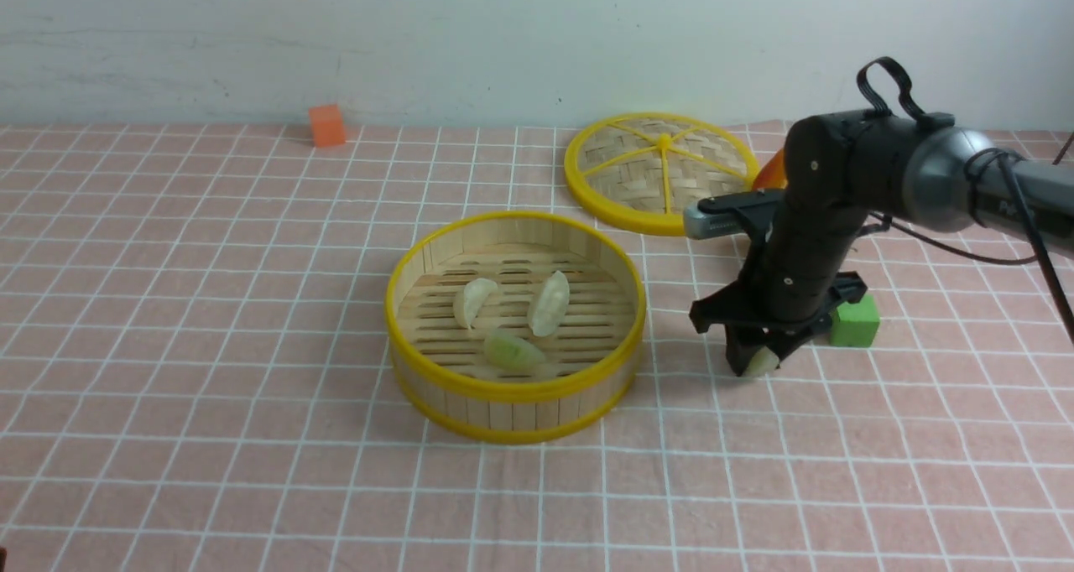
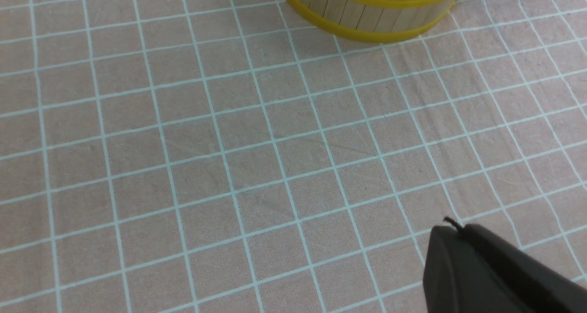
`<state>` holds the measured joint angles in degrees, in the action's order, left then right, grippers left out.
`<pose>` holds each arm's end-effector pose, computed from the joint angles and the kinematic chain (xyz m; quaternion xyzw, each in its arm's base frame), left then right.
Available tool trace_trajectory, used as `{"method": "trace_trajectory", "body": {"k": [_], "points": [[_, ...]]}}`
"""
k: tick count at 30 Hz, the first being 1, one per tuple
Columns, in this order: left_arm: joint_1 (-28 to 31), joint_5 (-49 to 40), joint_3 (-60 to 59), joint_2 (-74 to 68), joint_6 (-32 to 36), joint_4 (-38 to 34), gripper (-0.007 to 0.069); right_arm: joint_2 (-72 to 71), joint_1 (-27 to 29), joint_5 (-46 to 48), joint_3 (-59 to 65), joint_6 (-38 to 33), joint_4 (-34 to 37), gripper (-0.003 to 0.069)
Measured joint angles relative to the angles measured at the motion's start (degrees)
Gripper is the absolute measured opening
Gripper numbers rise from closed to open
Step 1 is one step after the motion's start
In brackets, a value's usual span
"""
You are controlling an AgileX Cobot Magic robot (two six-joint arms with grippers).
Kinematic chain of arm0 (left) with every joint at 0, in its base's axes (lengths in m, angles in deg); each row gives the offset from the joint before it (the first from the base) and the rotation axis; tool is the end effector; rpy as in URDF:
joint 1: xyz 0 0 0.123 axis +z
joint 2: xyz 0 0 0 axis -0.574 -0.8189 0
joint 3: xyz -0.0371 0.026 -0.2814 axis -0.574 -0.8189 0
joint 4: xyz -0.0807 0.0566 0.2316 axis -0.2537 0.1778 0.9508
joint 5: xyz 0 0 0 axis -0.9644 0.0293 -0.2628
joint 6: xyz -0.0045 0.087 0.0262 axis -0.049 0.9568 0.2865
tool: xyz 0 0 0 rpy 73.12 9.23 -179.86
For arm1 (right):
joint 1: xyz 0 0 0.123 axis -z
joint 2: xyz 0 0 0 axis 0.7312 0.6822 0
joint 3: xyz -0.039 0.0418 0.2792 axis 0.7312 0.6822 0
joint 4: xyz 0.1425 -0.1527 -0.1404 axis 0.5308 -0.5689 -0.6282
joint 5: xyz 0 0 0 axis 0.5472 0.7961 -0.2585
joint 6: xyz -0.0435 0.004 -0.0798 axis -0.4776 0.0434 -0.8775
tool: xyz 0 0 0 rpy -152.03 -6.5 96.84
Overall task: Put the dumplings into the steamer on the table with the pink tablecloth.
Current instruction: 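Reach for and grasp a dumpling lying on the table beside the steamer, then place the dumpling in the bamboo steamer basket with the right gripper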
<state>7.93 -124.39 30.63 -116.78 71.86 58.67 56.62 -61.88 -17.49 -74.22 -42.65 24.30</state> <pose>0.0571 -0.0282 0.3461 0.1203 0.8966 -0.1368 0.4037 0.4450 0.1251 0.1649 -0.1000 0.9887 0.0521 0.0983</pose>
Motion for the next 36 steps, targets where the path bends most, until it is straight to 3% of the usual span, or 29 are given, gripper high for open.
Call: {"method": "trace_trajectory", "body": {"k": [8,14,20,32,36], "points": [[0.0,0.0,0.0,0.0,0.0,-0.1,-0.0006,-4.9,-1.8,4.6,-1.3,-3.8,0.7,0.0251],[0.0,0.1,0.0,0.0,0.0,-0.1,-0.0003,-8.7,-9.9,5.5,-9.6,-6.9,1.1,0.0251],[0.0,0.1,0.0,0.0,0.0,-0.1,0.0001,-7.0,-15.7,-0.2,-11.4,-6.8,1.6,0.0251],[0.0,-0.6,0.0,0.0,0.0,-0.1,0.0013,0.6,-16.1,-0.2,-11.4,-4.4,-1.2,0.0251],[0.0,-0.7,0.0,0.0,0.0,-0.1,0.0017,2.3,-16.1,-0.4,-11.4,-2.9,-1.4,0.0351]]}}
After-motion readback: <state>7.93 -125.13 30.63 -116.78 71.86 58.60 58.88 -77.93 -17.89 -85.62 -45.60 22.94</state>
